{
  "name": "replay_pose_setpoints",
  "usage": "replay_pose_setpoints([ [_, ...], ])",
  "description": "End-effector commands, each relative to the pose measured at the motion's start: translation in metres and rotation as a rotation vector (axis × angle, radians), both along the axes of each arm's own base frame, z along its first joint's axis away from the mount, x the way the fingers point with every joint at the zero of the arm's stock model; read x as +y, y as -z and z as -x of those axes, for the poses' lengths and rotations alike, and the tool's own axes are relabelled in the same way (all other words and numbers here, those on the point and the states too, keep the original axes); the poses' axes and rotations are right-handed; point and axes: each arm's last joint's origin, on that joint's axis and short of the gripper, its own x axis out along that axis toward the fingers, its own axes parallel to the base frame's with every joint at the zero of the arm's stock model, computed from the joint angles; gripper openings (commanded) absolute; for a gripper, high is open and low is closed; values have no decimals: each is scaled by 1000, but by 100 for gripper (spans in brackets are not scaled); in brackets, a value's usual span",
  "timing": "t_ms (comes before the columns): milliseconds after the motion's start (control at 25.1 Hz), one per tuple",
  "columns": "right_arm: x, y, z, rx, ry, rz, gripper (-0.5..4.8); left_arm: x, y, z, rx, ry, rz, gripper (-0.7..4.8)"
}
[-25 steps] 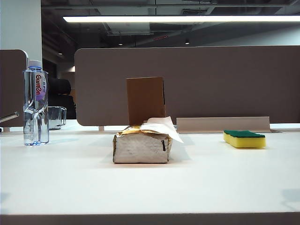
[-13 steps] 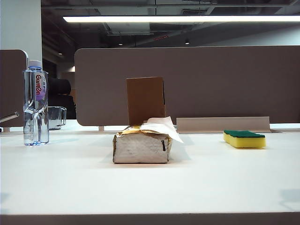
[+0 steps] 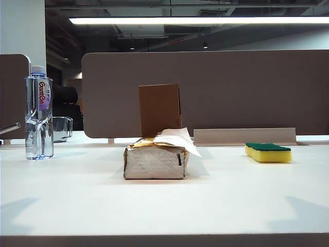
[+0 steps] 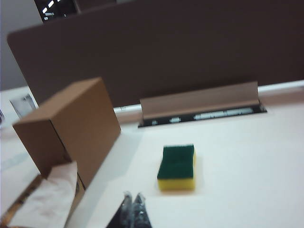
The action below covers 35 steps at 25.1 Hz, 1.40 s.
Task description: Move the sponge from right to left to wipe the table, avoiding obstacles on the table, and finally reaching the bottle of mineral water.
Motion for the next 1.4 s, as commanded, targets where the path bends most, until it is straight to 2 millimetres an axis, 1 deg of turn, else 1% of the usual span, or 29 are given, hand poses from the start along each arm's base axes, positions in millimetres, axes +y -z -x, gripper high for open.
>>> replay_pose_setpoints([
  [40,-1,-21,9,-55,-1,-11,-6,0,-15,8,47,35,-9,109],
  [80,-1,-28,11,-57,2,-11,-6,0,-20,9,80,46,-13,139],
  [120,-1,-34,13,-54,2,-10,-6,0,-23,10,103,59,-16,154],
  [199,-1,-47,18,-44,3,-10,-5,-2,-33,10,131,100,-20,153],
  [279,-1,-72,20,-6,2,-7,-4,-4,-53,7,125,184,-21,153],
  [439,-1,-102,18,80,2,-7,-1,-5,-74,4,123,211,-3,154],
  [558,-1,-127,12,151,3,-20,-1,-6,-86,2,120,225,8,153],
  [758,1,-169,-9,213,-23,-17,7,-10,-105,-3,127,346,10,154],
  [798,2,-177,-16,223,-32,-17,36,-11,-106,-4,132,370,9,154],
  [837,3,-188,-28,240,-49,-17,105,-12,-109,-7,150,412,25,154],
  [877,4,-193,-36,253,-64,-18,149,-12,-109,-9,162,418,34,154],
  [957,6,-199,-53,287,-89,-19,201,-13,-109,-12,189,436,52,154],
  [1037,7,-201,-69,336,-115,-21,219,-14,-107,-15,212,466,55,154],
  [1117,9,-199,-88,408,-135,-24,263,-15,-106,-17,247,502,88,154],
  [1156,10,-196,-99,451,-147,-27,305,-16,-105,-18,263,523,102,154],
  [1276,8,-184,-129,551,-161,-43,398,-18,-104,-21,294,582,117,157],
  [1316,4,-174,-146,605,-190,-71,406,-18,-104,-21,298,603,116,161],
  [1356,-1,-163,-163,662,-225,-120,406,-18,-104,-21,304,603,124,249],
  [1396,-4,-157,-171,687,-237,-143,406,-18,-104,-21,311,601,133,332],
])
